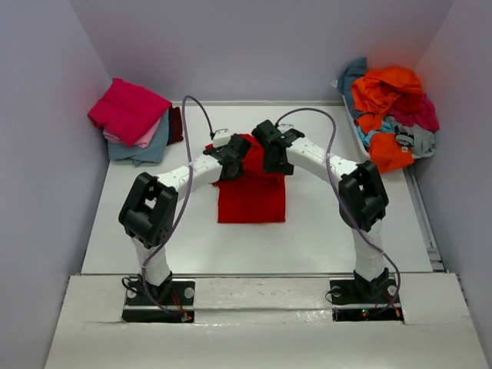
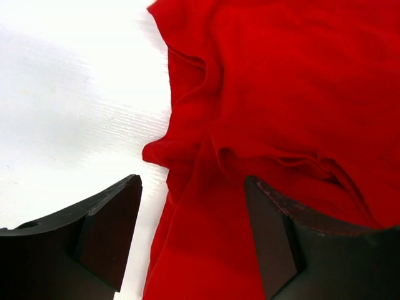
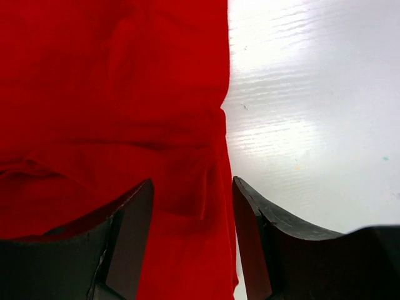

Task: Fold and stack the t-shirts
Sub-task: Fold the tshirt

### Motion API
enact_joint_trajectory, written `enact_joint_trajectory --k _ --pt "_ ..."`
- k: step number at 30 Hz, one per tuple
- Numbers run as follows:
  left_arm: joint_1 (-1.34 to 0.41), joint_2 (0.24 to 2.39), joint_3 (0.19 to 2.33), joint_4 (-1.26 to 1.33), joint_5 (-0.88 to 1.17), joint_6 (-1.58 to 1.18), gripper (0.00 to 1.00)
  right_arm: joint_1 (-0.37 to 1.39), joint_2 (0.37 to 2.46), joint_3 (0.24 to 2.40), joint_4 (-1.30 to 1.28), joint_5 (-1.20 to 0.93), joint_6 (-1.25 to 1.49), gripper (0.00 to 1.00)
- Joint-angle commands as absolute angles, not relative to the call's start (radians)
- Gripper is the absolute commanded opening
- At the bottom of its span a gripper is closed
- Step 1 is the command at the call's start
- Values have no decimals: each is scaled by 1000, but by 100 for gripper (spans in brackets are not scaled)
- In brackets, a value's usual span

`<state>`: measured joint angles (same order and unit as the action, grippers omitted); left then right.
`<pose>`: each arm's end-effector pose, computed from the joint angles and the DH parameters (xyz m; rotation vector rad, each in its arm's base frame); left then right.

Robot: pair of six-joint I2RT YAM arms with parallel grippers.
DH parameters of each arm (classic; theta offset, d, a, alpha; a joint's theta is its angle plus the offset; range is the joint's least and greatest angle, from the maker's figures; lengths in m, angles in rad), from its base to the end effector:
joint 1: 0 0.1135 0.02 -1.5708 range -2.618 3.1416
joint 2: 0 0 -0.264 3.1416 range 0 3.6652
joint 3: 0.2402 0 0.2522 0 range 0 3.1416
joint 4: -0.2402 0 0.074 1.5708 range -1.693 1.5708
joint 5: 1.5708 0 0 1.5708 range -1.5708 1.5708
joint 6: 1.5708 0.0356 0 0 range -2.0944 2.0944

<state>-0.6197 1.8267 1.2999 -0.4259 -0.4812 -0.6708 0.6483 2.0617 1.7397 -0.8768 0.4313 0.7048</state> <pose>0.3270 -0.2130 0.2116 -0.2462 2.3654 0.0095 0.3553 0.2505 0.2267 0.1795 2.5797 -0.1369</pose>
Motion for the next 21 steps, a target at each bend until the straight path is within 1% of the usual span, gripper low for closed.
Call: enact_joint_trajectory --k 1,4,9,13,21 --pt "-627 1703 1304 -465 -519 -667 78 644 1938 1778 -933 436 724 59" --pt "-627 1675 1253 -468 -488 -670 78 644 1916 1752 -950 391 752 59" --pt "-627 1638 1183 -428 -431 -666 78 673 1905 1643 -922 362 782 59" --pt "-637 1667 1132 -393 -411 -667 78 683 1936 1592 -879 328 790 58" --pt "-646 1738 1115 -354 -402 -683 78 712 2006 1583 -838 295 784 57"
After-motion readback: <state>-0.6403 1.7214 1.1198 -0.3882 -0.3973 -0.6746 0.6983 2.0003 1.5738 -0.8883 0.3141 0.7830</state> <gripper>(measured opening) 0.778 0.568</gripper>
